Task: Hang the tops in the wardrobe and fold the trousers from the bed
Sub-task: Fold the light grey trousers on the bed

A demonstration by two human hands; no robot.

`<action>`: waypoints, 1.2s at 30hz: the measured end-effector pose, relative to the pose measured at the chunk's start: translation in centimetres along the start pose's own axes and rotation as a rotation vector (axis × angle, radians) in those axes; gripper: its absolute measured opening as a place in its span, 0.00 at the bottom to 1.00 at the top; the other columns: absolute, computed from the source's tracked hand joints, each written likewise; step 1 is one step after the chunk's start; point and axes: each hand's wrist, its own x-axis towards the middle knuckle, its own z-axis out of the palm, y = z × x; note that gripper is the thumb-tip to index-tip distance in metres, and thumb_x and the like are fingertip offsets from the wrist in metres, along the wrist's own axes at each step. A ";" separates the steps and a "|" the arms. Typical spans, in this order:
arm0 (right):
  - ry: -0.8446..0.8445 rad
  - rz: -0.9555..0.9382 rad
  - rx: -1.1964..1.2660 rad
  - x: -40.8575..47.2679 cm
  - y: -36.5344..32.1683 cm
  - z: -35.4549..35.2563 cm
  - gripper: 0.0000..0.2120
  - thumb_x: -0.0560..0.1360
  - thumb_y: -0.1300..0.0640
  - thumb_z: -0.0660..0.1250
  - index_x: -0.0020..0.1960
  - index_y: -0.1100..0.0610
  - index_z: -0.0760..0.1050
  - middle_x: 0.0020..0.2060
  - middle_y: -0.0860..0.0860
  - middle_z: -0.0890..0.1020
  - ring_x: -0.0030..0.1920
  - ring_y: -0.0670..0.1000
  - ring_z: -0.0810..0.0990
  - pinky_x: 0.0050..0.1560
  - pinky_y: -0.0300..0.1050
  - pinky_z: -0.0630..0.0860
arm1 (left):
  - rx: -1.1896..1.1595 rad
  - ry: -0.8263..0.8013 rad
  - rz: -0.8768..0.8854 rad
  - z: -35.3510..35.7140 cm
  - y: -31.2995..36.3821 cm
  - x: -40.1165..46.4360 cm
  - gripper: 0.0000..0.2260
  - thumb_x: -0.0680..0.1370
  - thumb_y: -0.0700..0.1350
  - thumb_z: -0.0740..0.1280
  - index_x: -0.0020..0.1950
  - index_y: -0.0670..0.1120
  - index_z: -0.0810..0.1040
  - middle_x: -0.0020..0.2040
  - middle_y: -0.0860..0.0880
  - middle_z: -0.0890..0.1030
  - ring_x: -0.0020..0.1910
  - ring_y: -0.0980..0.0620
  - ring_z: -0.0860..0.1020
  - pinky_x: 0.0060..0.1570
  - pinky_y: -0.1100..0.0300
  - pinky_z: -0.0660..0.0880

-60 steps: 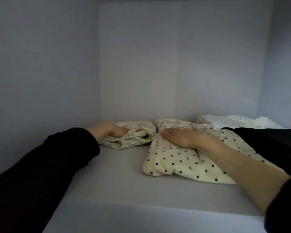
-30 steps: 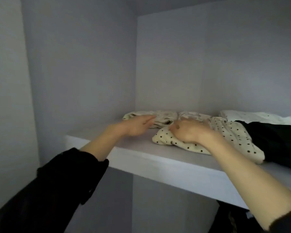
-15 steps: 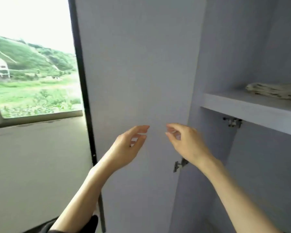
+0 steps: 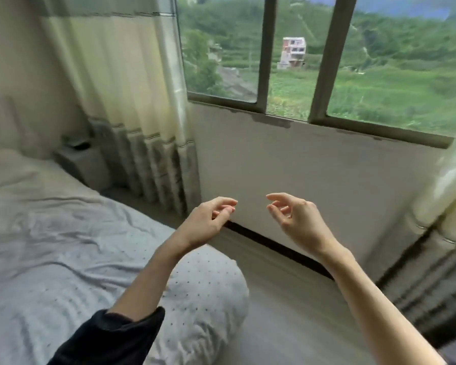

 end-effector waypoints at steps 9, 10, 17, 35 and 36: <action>-0.580 -0.485 0.044 5.4 -14.6 19.8 0.14 0.77 0.54 0.64 0.62 0.52 0.76 0.52 0.50 0.83 0.52 0.51 0.81 0.54 0.43 0.75 | -0.019 0.531 -0.501 -14.1 -11.8 -13.7 0.08 0.81 0.45 0.58 0.58 0.54 0.73 0.57 0.50 0.78 0.53 0.56 0.77 0.49 0.68 0.72; -0.636 -0.527 0.039 4.9 -16.1 21.2 0.14 0.78 0.54 0.64 0.63 0.53 0.76 0.52 0.51 0.83 0.52 0.51 0.81 0.55 0.44 0.75 | -0.025 0.572 -0.543 -14.9 -12.3 -15.5 0.08 0.81 0.45 0.58 0.59 0.53 0.73 0.57 0.50 0.78 0.54 0.55 0.77 0.51 0.65 0.72; -0.950 -0.814 0.065 -1.1 -26.3 31.7 0.15 0.78 0.54 0.63 0.64 0.54 0.74 0.54 0.50 0.82 0.51 0.51 0.81 0.54 0.40 0.72 | -0.046 0.907 -0.799 -19.3 -16.3 -29.2 0.12 0.81 0.41 0.58 0.64 0.43 0.73 0.55 0.50 0.76 0.54 0.54 0.75 0.54 0.65 0.69; -1.277 -0.551 -0.137 -14.8 -44.3 64.3 0.14 0.78 0.57 0.61 0.60 0.61 0.75 0.54 0.58 0.81 0.56 0.57 0.78 0.53 0.46 0.73 | -0.121 0.902 -1.173 -32.4 -40.1 -54.6 0.14 0.81 0.42 0.58 0.66 0.45 0.72 0.64 0.48 0.75 0.61 0.52 0.73 0.52 0.66 0.68; -1.264 -0.528 -0.149 -14.3 -44.6 65.8 0.15 0.78 0.57 0.61 0.63 0.60 0.74 0.56 0.57 0.81 0.57 0.56 0.78 0.55 0.47 0.73 | -0.106 0.878 -1.165 -32.9 -41.3 -54.5 0.14 0.81 0.41 0.58 0.66 0.45 0.72 0.64 0.48 0.75 0.62 0.52 0.73 0.53 0.66 0.68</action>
